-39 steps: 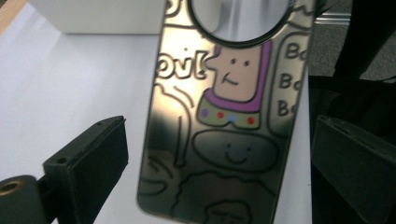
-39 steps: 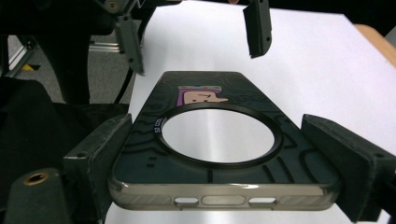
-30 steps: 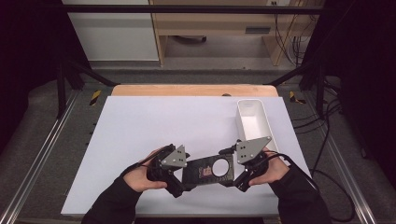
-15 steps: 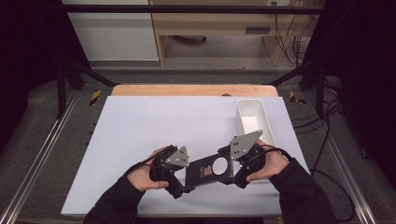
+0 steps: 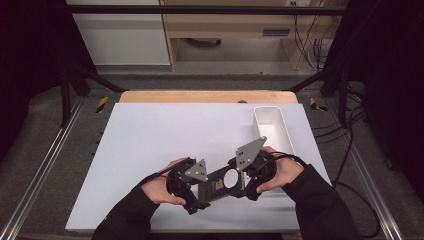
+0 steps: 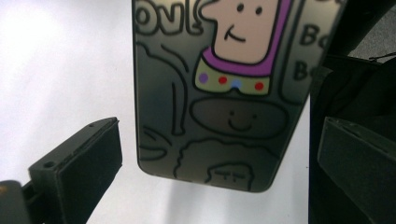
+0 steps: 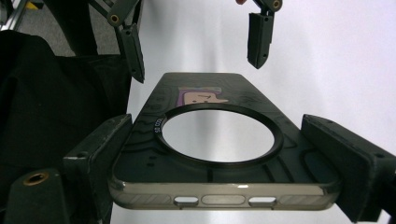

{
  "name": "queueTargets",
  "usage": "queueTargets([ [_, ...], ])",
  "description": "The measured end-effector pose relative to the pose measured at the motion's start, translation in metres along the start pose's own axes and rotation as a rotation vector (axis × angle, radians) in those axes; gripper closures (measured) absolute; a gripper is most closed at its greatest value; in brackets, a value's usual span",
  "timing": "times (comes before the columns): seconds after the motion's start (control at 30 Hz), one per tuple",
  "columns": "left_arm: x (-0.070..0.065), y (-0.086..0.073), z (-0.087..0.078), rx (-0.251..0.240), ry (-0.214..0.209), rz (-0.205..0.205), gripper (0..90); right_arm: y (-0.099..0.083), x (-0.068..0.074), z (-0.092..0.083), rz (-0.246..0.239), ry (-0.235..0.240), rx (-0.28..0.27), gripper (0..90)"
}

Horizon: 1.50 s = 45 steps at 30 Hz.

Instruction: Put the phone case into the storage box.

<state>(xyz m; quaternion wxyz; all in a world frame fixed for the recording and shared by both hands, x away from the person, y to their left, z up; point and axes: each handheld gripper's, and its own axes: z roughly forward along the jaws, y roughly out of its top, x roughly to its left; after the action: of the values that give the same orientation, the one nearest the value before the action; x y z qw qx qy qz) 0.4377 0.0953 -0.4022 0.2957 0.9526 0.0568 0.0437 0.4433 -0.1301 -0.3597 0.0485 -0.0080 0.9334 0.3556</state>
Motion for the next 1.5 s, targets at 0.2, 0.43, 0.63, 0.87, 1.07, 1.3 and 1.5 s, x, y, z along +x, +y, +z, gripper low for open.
queueTargets([
  [0.2,0.002,0.003,0.008,0.041,-0.005,0.014,0.0,0.005,0.0,0.006,-0.001,0.012,0.039,12.5],
  [0.43,0.002,0.006,0.015,0.059,-0.013,0.032,0.0,0.011,-0.001,0.008,0.001,0.018,0.075,12.5],
  [0.63,0.003,0.007,0.02,0.079,-0.019,0.032,0.8,0.016,-0.001,0.012,0.005,0.023,0.108,12.5],
  [0.87,0.004,0.008,0.026,0.091,-0.028,0.032,2.5,0.02,-0.002,0.017,0.0,0.032,0.123,12.5],
  [1.07,0.005,0.008,0.028,0.095,-0.041,0.033,5.4,0.022,0.0,0.018,-0.016,0.033,0.122,12.5],
  [1.3,0.003,0.008,0.029,0.099,-0.038,0.042,10.6,0.022,0.0,0.019,-0.02,0.029,0.125,12.5],
  [1.5,0.002,0.008,0.027,0.087,-0.019,0.052,11.4,0.023,0.001,0.018,-0.031,0.017,0.112,12.0],
])
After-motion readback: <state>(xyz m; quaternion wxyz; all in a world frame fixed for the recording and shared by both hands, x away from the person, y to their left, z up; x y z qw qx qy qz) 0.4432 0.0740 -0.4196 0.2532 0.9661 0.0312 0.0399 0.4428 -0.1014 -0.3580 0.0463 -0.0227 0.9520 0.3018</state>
